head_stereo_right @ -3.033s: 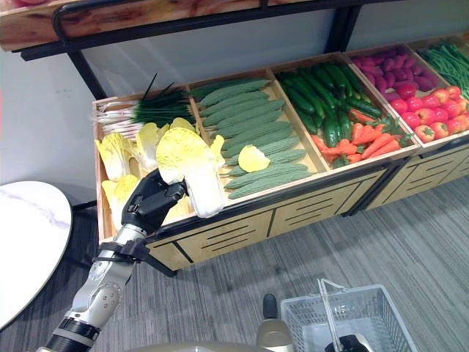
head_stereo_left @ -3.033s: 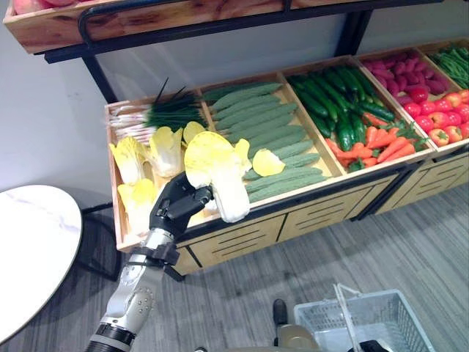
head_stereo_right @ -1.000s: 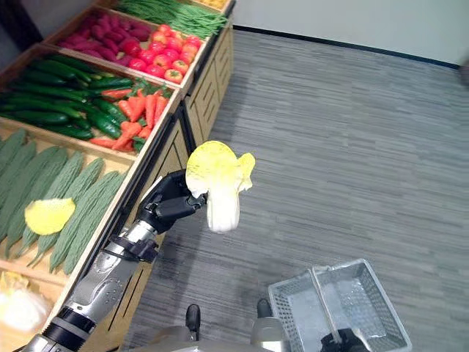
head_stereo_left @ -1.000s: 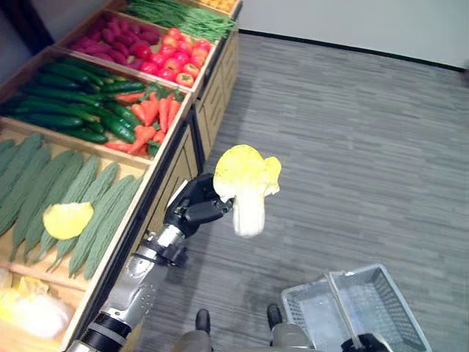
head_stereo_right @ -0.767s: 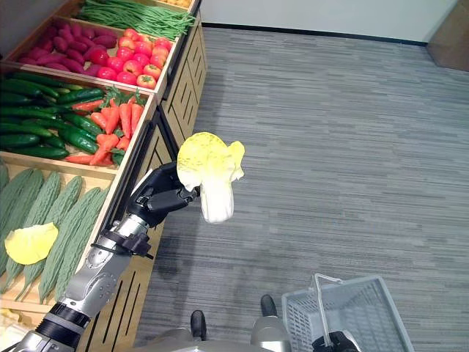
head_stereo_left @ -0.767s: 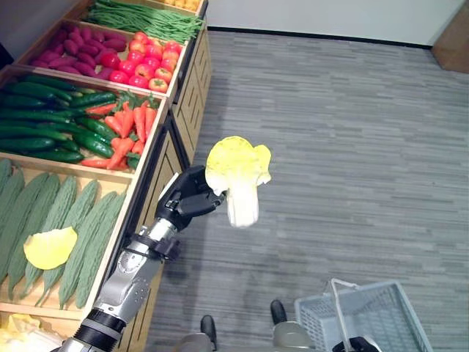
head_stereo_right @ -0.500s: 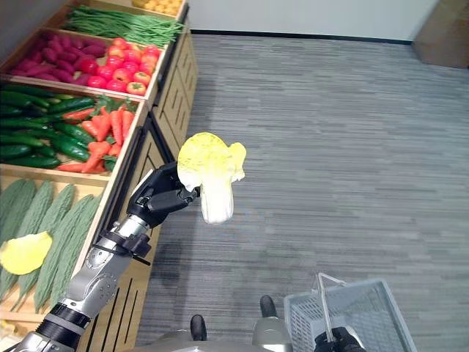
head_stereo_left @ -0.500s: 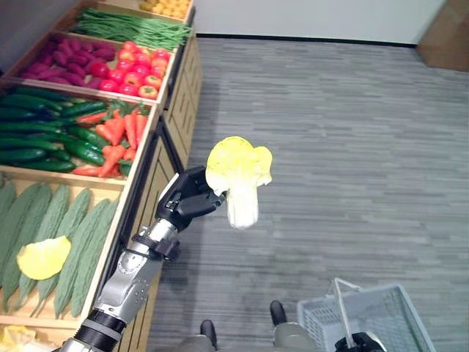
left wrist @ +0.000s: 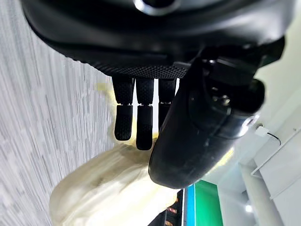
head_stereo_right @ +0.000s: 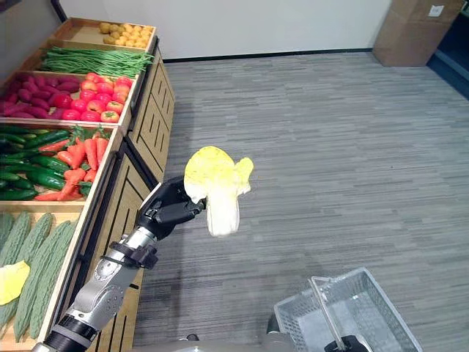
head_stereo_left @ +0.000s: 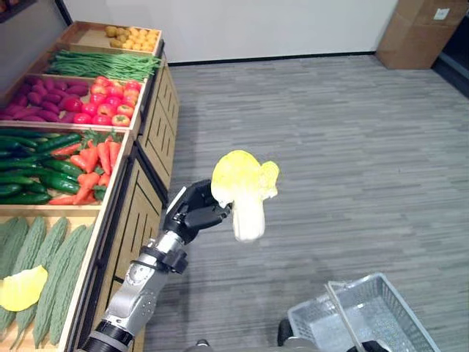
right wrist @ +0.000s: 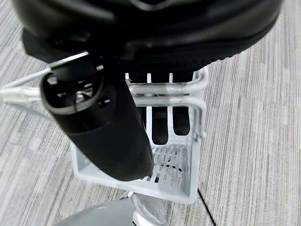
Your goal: Get the vegetables into the basket
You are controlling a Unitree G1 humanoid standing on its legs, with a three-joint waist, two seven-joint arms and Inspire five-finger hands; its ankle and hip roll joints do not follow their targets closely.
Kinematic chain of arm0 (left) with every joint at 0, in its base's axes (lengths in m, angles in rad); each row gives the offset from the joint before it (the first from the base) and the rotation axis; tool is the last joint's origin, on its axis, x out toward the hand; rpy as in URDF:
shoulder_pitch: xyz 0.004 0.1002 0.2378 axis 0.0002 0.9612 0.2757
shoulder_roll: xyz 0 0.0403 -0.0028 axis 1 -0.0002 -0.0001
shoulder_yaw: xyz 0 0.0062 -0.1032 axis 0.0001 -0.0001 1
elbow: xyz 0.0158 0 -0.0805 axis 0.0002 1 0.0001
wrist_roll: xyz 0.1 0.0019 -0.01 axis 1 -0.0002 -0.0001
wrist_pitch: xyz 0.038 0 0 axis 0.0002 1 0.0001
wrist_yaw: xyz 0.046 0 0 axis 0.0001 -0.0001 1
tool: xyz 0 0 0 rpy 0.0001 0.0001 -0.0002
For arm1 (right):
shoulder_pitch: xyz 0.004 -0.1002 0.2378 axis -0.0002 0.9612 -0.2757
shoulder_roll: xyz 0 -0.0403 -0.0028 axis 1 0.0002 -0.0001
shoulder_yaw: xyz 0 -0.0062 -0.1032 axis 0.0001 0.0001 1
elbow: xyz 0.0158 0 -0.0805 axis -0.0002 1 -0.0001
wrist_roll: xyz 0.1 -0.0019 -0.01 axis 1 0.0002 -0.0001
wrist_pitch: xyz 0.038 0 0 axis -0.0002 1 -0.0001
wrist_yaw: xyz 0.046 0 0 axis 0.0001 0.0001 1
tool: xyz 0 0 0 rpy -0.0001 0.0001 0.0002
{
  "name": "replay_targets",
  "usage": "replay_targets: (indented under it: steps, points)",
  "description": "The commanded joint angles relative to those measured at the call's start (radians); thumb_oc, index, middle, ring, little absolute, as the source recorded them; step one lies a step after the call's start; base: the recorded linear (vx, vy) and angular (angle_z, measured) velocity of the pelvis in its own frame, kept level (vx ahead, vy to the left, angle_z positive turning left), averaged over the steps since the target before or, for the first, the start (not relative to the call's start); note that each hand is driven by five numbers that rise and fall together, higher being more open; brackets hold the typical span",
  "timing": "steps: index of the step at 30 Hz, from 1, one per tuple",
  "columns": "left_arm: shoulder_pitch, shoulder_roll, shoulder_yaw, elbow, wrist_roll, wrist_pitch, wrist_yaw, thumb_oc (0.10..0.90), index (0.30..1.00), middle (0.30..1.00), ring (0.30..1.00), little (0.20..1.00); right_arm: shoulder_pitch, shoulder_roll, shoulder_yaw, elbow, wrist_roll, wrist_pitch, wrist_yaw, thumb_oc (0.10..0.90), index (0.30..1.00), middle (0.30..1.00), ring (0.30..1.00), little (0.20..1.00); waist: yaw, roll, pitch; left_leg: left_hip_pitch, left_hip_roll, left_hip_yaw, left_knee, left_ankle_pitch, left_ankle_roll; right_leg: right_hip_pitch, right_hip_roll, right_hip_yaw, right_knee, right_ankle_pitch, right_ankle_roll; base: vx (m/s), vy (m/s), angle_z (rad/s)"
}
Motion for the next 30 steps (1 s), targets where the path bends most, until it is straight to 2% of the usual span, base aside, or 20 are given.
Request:
replay_targets:
  steps: [1,6,9,13,17,25,30]
  points:
    - [-0.067,0.044,0.079,-0.082,0.069,-0.100,0.010,0.400,0.300,0.300,0.300,0.300,-0.025,-0.035,0.026,-0.004,0.025,-0.040,-0.009,0.400,0.300,0.300,0.300,0.300,-0.007,-0.070,0.009,-0.005,-0.024,-0.042,-0.010,-0.001,-0.042,0.022,-0.061,0.032,0.053,-0.083,0.066,0.03,-0.112,0.13]
    - [-0.071,0.049,0.064,-0.063,0.083,-0.091,0.007,0.400,0.300,0.300,0.300,0.300,-0.049,-0.080,0.033,0.001,0.009,-0.038,-0.012,0.400,0.300,0.300,0.300,0.300,-0.007,-0.065,0.002,-0.005,-0.012,-0.052,-0.021,0.010,-0.052,0.038,-0.045,0.027,0.034,-0.089,0.058,0.03,-0.079,0.09]
    - [-0.114,0.087,0.028,-0.070,0.098,-0.088,-0.008,0.400,0.300,0.300,0.300,0.300,-0.100,-0.174,0.025,-0.006,0.000,-0.038,-0.019,0.400,0.300,0.300,0.300,0.300,-0.006,-0.067,-0.014,-0.005,-0.005,-0.058,-0.021,0.009,-0.057,0.061,-0.038,0.023,0.006,-0.089,0.056,0.04,-0.048,0.02]
    - [-0.135,0.096,0.008,-0.077,0.096,-0.089,-0.015,0.400,0.300,0.300,0.300,0.300,-0.129,-0.205,0.032,-0.012,-0.002,-0.042,-0.021,0.400,0.300,0.300,0.300,0.300,-0.004,-0.066,-0.016,0.000,-0.004,-0.055,-0.021,0.005,-0.057,0.066,-0.037,0.025,0.002,-0.089,0.056,0.00,0.000,0.00]
    - [-0.189,0.118,-0.055,-0.092,0.080,-0.086,-0.038,0.400,0.300,0.300,0.300,0.300,-0.235,-0.278,0.069,-0.045,-0.005,-0.051,-0.025,0.400,0.300,0.300,0.300,0.300,-0.002,-0.066,-0.023,0.011,-0.005,-0.050,-0.021,-0.004,-0.056,0.071,-0.038,0.035,-0.001,-0.089,0.057,0.02,0.011,-0.03]
    - [-0.284,0.184,-0.201,-0.140,0.052,-0.068,-0.098,0.400,0.300,0.300,0.300,0.300,-0.435,-0.387,0.178,-0.252,-0.027,-0.074,-0.044,0.400,0.300,0.300,0.300,0.300,-0.004,-0.061,-0.020,0.020,-0.006,-0.033,-0.021,-0.009,-0.055,0.061,-0.035,0.059,-0.001,-0.082,0.061,0.00,0.011,-0.06]
    - [-0.359,0.199,-0.271,-0.158,0.041,-0.072,-0.120,0.400,0.300,0.300,0.300,0.300,-0.550,-0.424,0.264,-0.331,-0.060,-0.087,-0.050,0.400,0.300,0.300,0.300,0.300,-0.004,-0.056,-0.014,0.022,-0.007,-0.027,-0.021,-0.010,-0.056,0.058,-0.035,0.069,-0.001,-0.079,0.061,0.00,0.003,-0.11]
